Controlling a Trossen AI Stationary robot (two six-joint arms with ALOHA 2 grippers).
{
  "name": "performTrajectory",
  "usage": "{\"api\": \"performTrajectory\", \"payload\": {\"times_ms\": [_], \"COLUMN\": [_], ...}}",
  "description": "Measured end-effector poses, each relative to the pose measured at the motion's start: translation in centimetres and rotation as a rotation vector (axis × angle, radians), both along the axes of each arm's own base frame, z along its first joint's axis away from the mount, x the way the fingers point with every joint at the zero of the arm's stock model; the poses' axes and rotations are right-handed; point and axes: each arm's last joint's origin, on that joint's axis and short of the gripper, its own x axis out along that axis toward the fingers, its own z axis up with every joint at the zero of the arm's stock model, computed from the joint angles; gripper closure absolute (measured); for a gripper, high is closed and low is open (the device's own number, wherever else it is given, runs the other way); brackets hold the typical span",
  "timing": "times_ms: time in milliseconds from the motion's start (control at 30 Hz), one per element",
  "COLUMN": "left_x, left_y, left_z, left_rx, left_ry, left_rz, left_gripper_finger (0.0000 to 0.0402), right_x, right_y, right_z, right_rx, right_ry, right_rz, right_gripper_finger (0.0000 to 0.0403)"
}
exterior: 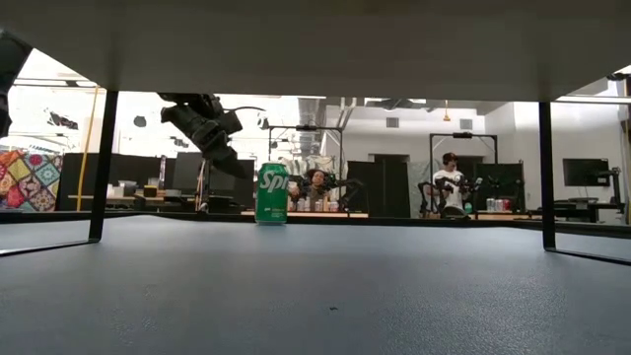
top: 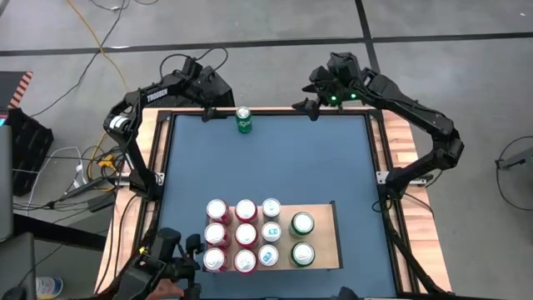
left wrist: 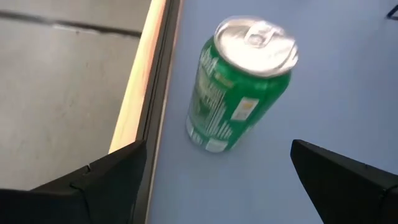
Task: Place canned beverage on shelf
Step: Put the green soda can on the shelf aligned with the other green soda cans
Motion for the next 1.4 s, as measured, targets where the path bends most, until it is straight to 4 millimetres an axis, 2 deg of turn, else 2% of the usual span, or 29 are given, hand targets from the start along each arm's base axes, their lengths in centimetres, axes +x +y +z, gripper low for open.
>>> {"api": "performTrajectory", "payload": {"times_ms": [200,367,533,700,1067,1233,1300,1400], "left_x": [0.1,0.1,-0.1,-0.1,-1.5,-2.9,-3.3,-3.6], "left_y": [0.1,-0.3,-0.8,-0.8,0.2,0.3,0.1,-0.6], "left_z": [0.1,-1.2,-2.5,-2.9,-3.8,-2.3,-0.3,3.6], "left_rx": [0.012,0.022,0.017,0.047,0.100,0.131,0.133,0.092], "left_ry": [-0.086,-0.102,-0.096,-0.081,0.369,0.432,0.390,0.300], "left_rz": [-0.035,-0.031,-0.022,-0.001,0.537,0.745,0.758,0.704], "left_gripper_finger": [0.0017,0.0017,0.0017,0.0017,0.0017,0.0017,0.0017,0.0017], "right_x": [1.4,2.1,2.3,2.3,2.6,2.5,2.6,2.6], "right_y": [-0.9,-1.4,-1.6,-1.7,-1.3,-1.3,-1.2,-1.1], "right_z": [-1.2,-2.0,-1.8,-1.7,-1.7,-1.7,-1.7,-1.6], "right_rx": [0.015,0.033,0.006,-0.002,0.005,0.007,0.012,0.011], "right_ry": [0.009,0.021,-0.006,-0.018,-0.021,-0.020,-0.022,-0.024], "right_rz": [0.008,0.020,0.027,0.025,0.037,0.034,0.036,0.047], "right_gripper_finger": [0.0026,0.0026,0.0026,0.0026,0.0026,0.0026,0.0026,0.0026]}}
